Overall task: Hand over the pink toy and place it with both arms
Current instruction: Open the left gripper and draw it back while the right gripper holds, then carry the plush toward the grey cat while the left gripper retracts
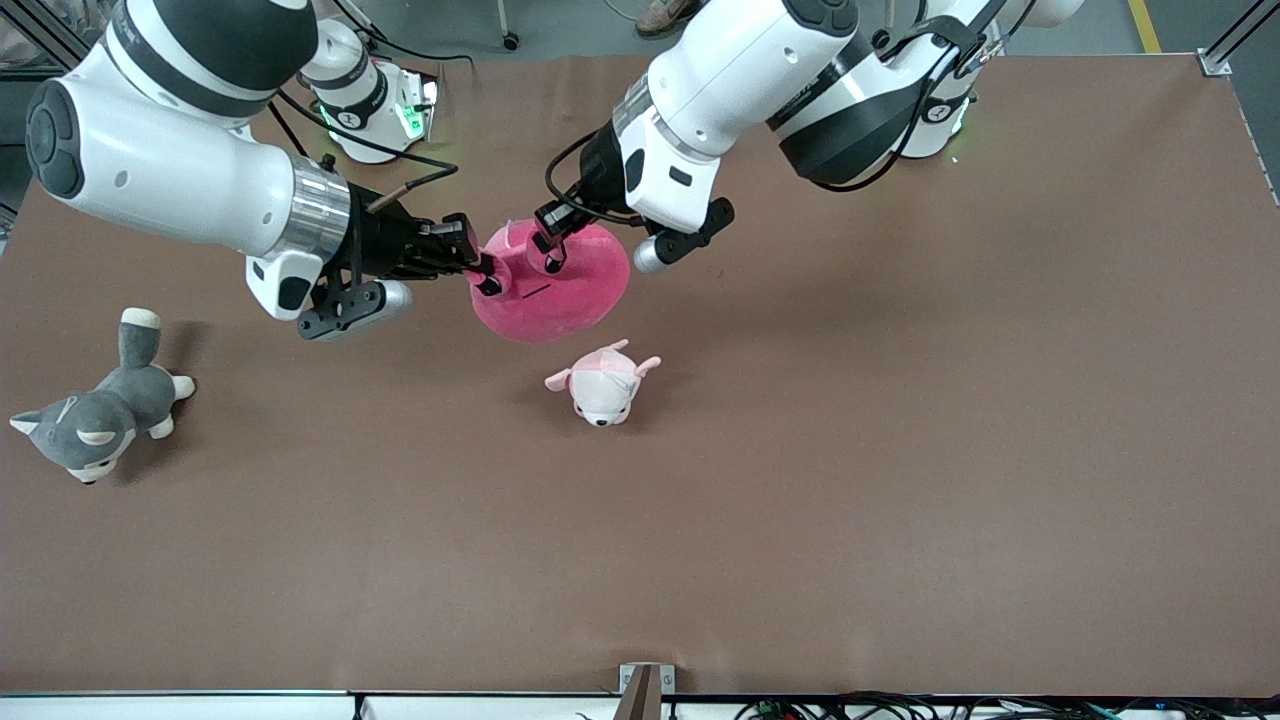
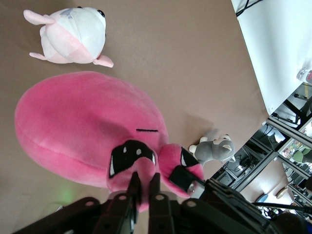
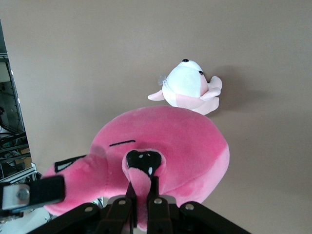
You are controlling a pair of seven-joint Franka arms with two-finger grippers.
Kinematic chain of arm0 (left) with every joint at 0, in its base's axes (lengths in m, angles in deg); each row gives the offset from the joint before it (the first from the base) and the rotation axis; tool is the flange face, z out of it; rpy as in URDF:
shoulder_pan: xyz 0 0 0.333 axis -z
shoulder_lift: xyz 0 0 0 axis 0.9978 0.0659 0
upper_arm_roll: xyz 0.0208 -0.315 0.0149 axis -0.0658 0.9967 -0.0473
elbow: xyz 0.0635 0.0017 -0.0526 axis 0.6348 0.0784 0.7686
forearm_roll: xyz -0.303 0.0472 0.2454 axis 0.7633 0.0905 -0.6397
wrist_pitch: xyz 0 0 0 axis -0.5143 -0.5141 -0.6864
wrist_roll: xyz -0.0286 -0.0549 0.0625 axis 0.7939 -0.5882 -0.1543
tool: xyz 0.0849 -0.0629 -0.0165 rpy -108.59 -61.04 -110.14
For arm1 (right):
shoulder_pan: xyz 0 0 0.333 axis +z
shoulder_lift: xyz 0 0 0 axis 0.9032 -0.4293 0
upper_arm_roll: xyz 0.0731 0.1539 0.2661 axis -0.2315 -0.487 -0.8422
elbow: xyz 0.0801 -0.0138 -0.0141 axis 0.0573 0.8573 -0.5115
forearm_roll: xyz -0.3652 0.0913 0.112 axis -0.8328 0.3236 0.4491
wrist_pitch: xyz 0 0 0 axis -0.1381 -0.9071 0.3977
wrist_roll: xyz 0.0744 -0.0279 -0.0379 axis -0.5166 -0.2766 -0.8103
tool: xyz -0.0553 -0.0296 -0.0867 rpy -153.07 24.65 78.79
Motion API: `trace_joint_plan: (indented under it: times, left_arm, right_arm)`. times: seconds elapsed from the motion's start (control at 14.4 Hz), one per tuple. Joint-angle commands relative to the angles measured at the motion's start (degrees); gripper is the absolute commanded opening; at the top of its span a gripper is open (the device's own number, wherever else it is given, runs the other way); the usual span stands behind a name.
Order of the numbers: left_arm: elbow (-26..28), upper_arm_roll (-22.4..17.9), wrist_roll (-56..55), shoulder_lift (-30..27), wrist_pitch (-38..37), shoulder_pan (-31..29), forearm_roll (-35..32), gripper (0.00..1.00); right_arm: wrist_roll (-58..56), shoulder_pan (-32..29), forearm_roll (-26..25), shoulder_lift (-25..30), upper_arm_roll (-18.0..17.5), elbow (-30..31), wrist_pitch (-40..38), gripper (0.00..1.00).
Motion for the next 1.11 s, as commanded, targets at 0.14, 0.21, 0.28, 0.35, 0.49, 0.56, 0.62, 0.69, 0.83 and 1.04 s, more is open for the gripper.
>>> trace_joint_plan:
  times: [0.14, 0.21, 0.28, 0.35, 0.49, 0.56, 0.62, 0.69, 0.83, 1.04]
  left_arm:
    - [-0.9, -0.4, -0.8, -0.5, -2.2, -0.6, -8.4, 1.0]
    - [-0.5, -1.1, -0.7, -1.0, -4.0, -0.9, -10.5, 1.0]
    - [-0.2, -2.1, -0.5, -1.5, -6.4, -2.1, -13.7, 1.0]
    - [-0.2, -2.2, 0.6, -2.0, -9.2, -2.9, -16.7, 1.0]
    - [-0.2, -2.2, 10.0, -2.3, -14.3, -7.6, -18.8, 1.0]
    - [-0.2, -2.2, 16.9, -2.3, -16.6, -10.1, -18.8, 1.0]
    - [-0.2, -2.2, 23.0, -2.3, -18.1, -12.6, -18.8, 1.0]
    - [-0.2, -2.2, 29.4, -2.3, -19.6, -15.1, -18.8, 1.0]
    - [0.0, -2.2, 39.1, -2.2, -21.5, -20.0, -18.9, 1.0]
    - [-0.1, -2.3, 50.7, -2.5, -26.7, -27.3, -19.1, 1.0]
  right_arm:
    - [1.0, 1.2, -0.5, 0.2, 0.4, -0.1, -0.2, 0.02]
    - [0.9, 0.8, -0.5, 0.3, 0.6, -0.2, -0.4, 0.02]
    - [0.8, 0.3, -0.6, 0.6, 0.9, -0.3, -1.7, 0.02]
    - [0.6, -1.3, -0.7, 0.7, 0.9, -0.4, -3.3, 0.02]
    - [0.0, -6.2, -1.2, 0.7, 0.9, -0.4, -4.9, 0.02]
    - [-0.7, -8.5, -1.5, 0.7, 0.9, -0.4, -5.0, 0.02]
    - [-1.5, -10.6, -2.6, 0.7, 0.9, -0.4, -5.0, 0.02]
    - [-1.6, -12.1, -4.8, 0.6, 0.9, -0.4, -4.9, 0.02]
    - [-1.5, -14.8, -9.9, 0.3, 0.9, -0.4, -4.8, 0.02]
    - [-5.9, -20.0, -12.5, -2.9, 0.9, -0.1, -5.0, 0.02]
